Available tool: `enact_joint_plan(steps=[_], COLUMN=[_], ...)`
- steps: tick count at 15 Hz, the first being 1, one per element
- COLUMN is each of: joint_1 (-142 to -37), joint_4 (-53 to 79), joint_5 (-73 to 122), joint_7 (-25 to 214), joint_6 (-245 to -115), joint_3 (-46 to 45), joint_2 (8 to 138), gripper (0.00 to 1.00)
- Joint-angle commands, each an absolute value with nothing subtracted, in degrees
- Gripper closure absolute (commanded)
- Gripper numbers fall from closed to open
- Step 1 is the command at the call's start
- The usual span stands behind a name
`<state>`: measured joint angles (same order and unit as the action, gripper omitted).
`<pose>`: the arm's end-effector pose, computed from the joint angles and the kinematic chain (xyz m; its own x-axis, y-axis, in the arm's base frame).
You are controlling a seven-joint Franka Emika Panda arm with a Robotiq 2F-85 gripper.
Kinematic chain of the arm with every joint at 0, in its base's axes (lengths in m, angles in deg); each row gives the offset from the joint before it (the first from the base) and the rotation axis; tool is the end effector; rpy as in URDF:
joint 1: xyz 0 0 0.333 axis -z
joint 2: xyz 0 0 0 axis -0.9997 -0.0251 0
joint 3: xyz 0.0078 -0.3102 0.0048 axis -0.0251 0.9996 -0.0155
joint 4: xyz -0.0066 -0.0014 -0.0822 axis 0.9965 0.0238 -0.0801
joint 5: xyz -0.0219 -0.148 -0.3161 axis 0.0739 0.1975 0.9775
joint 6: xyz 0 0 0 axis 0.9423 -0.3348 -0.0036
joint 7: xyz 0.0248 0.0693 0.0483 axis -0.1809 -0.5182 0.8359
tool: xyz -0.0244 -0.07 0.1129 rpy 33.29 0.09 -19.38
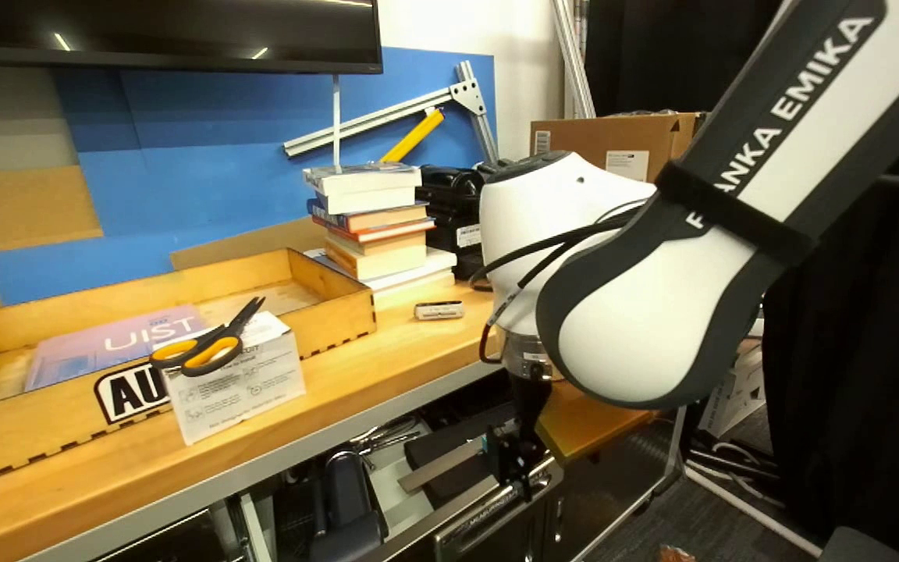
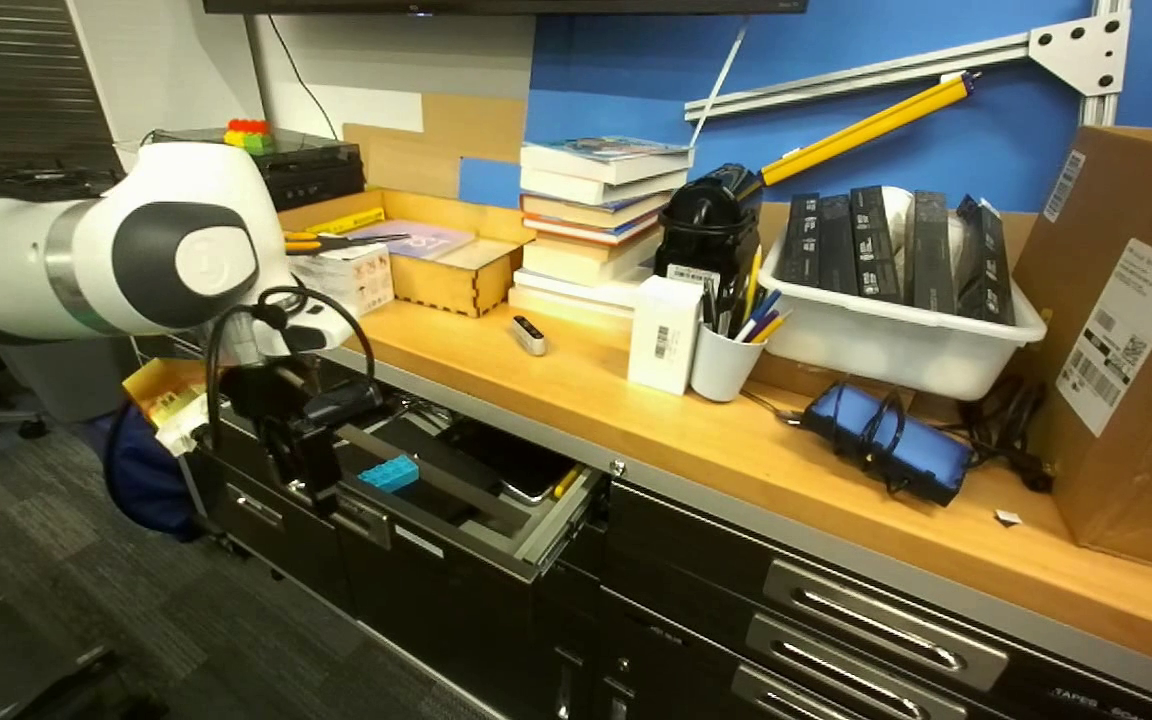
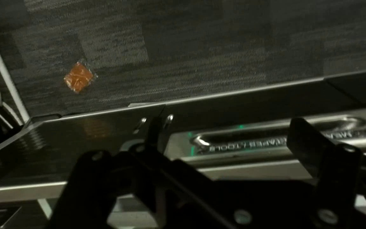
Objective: Put the blue object inside the drawer then close the drawer.
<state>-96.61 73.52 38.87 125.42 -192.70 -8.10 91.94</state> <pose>0.3800 0.0776 0.2531 0.9874 -0.1554 0.0288 -0.1580 -0.9733 0.1664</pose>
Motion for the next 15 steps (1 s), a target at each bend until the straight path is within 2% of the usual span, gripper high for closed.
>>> enact_joint_plan(steps=[1,7,15], joint_1=[-94.12,-92.32,-95.87], joint_4=[72.01,65.18,54.5], joint_5=[35.85,37.77,43.65], joint_7=[115.86,118.28,131.9], joint_6=[-188.72,-188.99,-192.35], joint_3=[-8.04,-6.37,-2.54], joint_2=[89.59,81.81,73.83], gripper=[0.0,0.0,0.0])
